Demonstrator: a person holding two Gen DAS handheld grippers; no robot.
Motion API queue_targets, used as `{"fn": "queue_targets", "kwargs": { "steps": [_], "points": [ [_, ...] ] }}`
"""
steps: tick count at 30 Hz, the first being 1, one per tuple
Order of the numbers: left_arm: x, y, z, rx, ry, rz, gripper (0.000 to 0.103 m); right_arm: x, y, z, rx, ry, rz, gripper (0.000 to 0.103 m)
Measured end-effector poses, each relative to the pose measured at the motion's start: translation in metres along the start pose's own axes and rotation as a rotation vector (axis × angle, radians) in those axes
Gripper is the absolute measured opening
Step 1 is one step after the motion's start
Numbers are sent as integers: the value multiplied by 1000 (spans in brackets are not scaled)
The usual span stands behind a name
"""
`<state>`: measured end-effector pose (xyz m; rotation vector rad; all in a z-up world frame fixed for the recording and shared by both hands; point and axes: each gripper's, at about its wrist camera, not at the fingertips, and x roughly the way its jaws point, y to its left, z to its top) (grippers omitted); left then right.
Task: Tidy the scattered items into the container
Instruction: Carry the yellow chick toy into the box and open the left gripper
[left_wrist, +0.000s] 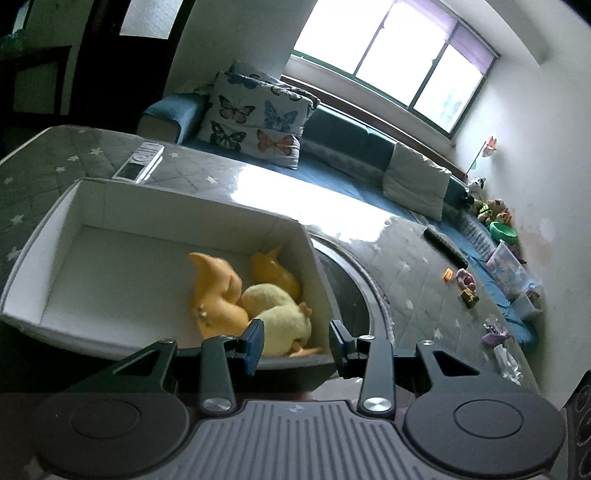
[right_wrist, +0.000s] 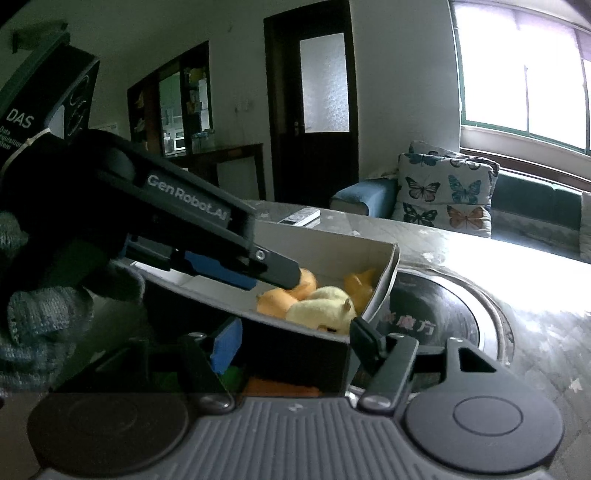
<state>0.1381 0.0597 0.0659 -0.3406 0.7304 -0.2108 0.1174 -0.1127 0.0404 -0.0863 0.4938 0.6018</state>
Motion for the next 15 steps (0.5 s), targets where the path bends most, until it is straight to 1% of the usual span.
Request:
{"fn": "queue_targets", "kwargs": {
  "steps": [4,11,15],
  "points": [
    [-7,3,-11,-1,1,16,41,-3,2,-10,8,24,12,70],
    [-10,19,-28,-51,21,46,41,-3,8,-25,15,71,33,70],
    [-11,30,-37,-75,34,96,41,-2,15,-28,-1,84,60,72]
  ]
}}
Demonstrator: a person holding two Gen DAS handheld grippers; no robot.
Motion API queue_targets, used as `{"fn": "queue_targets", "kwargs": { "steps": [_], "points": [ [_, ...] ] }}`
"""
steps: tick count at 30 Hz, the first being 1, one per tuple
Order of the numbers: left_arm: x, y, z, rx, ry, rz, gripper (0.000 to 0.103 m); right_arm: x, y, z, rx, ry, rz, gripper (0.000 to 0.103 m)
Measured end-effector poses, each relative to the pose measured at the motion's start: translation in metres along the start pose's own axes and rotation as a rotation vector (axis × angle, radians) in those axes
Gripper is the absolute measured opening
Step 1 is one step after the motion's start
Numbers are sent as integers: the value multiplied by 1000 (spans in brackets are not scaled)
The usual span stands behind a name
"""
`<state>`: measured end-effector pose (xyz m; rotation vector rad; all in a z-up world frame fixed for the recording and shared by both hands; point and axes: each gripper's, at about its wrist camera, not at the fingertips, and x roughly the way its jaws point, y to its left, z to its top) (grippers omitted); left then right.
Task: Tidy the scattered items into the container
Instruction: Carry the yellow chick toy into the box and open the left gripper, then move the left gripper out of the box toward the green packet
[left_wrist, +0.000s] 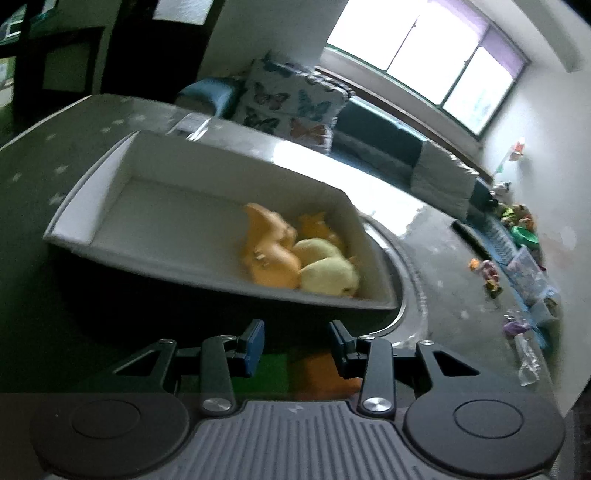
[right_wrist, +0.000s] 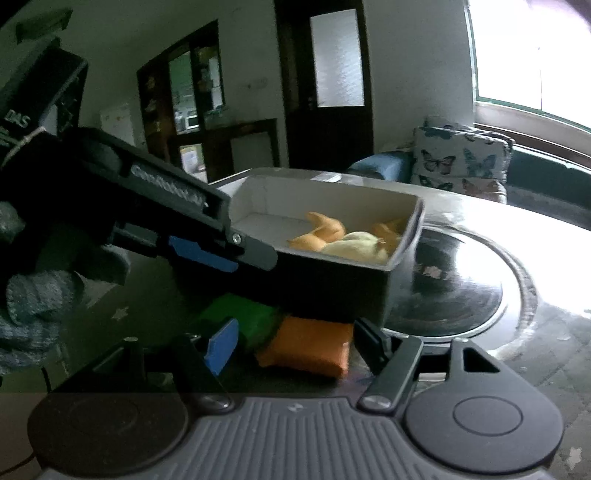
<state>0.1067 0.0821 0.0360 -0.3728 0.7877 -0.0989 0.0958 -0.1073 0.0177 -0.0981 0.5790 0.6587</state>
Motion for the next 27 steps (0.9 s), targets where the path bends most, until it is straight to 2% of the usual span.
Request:
{"fn": "queue_targets", "kwargs": {
  "steps": [7,22,27],
  "points": [
    [-3,16,-12,-5,3,83,41,19,18,2,-42,26,38,73],
    [-11,41,-7,-67,-14,113,41,65,40,11,-126,70,87,74],
    [-9,47,-6,-83,-11,124,41,65,47,8,-137,81,126,74]
  ]
}}
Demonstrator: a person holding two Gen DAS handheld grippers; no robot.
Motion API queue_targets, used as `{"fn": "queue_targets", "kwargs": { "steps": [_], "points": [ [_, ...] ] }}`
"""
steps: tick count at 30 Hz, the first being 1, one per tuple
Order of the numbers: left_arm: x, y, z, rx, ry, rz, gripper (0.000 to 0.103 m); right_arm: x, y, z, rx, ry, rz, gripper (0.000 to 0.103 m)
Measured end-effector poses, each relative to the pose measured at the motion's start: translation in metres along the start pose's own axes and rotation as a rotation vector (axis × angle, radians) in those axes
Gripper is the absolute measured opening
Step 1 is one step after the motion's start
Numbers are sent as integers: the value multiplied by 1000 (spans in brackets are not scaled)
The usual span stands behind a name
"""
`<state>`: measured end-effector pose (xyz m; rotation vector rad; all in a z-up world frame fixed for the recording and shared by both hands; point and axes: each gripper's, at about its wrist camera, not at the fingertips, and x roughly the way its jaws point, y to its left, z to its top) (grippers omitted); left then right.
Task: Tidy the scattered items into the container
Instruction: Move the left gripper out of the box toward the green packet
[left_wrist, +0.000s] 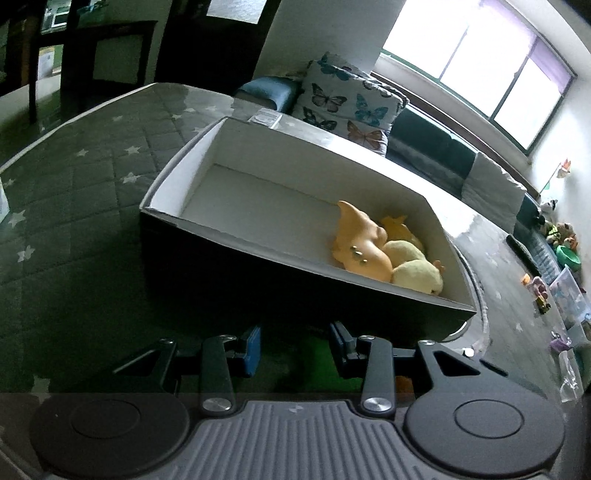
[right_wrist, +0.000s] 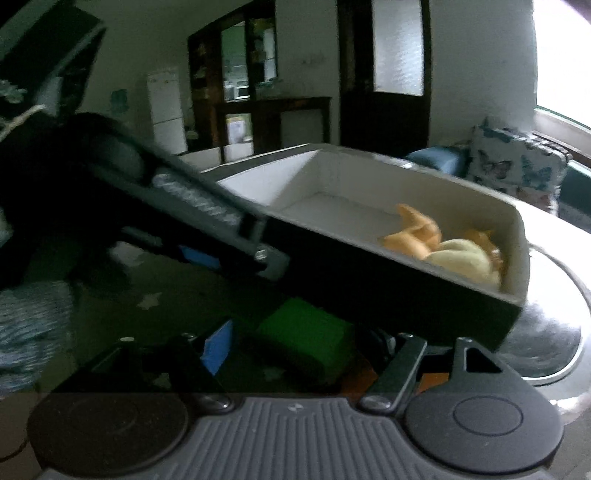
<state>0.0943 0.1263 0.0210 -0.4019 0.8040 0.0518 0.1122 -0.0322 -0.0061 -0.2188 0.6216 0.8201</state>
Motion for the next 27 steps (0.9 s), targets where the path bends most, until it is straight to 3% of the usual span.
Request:
{"fn": "queue_targets", "kwargs": {
  "steps": [8,15,27],
  "points": [
    [-2,8,0,-26,3,-8,41,-15,22,-9,-53,21,82,74],
    [-1,7,2,-48,7,-27,41,-14,17,-1,-56,-16,-10,74],
    [10,-3,9,-58,58,-59,41,4,13,2,-13,16,-5,64]
  ]
}}
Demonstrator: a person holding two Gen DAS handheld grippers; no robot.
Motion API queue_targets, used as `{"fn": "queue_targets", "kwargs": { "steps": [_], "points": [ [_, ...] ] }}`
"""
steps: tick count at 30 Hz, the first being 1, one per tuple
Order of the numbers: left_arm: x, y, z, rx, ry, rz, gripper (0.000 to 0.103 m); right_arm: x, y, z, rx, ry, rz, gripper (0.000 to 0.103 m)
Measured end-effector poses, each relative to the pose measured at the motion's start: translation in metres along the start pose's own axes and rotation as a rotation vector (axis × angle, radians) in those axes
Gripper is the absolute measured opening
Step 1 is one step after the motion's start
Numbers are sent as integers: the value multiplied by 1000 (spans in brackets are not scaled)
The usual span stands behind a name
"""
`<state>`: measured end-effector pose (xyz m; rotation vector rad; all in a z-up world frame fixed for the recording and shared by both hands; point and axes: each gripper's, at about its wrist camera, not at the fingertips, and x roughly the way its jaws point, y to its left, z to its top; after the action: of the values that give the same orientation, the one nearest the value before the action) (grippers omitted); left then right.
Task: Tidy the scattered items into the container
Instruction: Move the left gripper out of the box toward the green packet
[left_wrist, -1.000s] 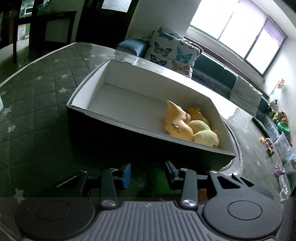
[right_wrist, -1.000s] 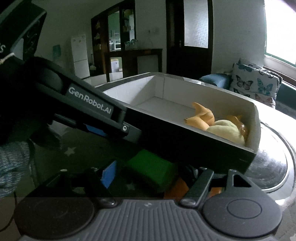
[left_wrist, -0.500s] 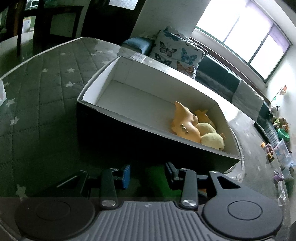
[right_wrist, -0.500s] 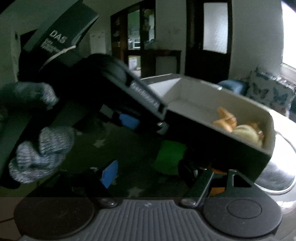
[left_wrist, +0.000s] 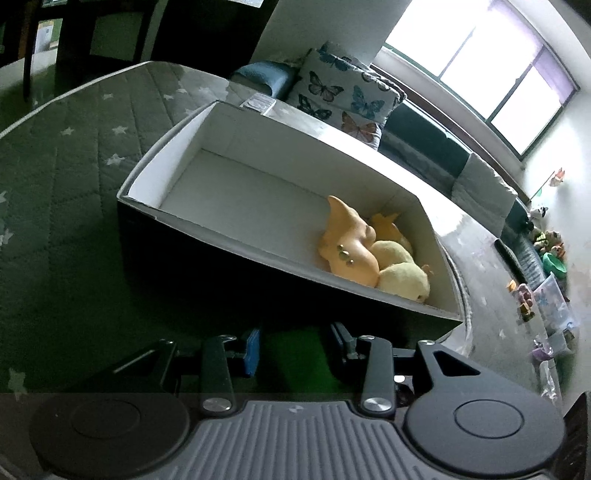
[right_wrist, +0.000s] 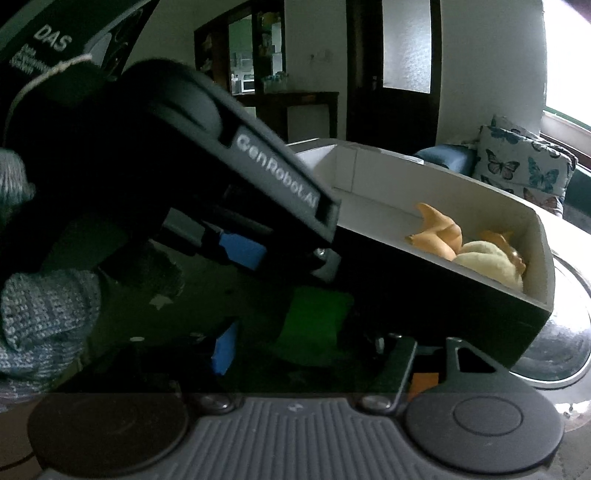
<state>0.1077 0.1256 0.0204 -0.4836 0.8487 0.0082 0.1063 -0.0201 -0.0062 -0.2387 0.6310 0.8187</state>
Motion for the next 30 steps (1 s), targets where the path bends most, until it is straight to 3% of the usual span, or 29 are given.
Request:
{"fn": "queue_targets", "kwargs": {
  "steps": [7,15,30],
  "points": [
    [9,-6,0,4,40,30,41,4,0,0,10,3,5,62],
    [12,-19,-5,92,11,102,41,8,-2,-2,38,13,3,54],
    [20,-25,-9,122,24,125,43,8,-4,-5,49,3,6,53]
  ]
}}
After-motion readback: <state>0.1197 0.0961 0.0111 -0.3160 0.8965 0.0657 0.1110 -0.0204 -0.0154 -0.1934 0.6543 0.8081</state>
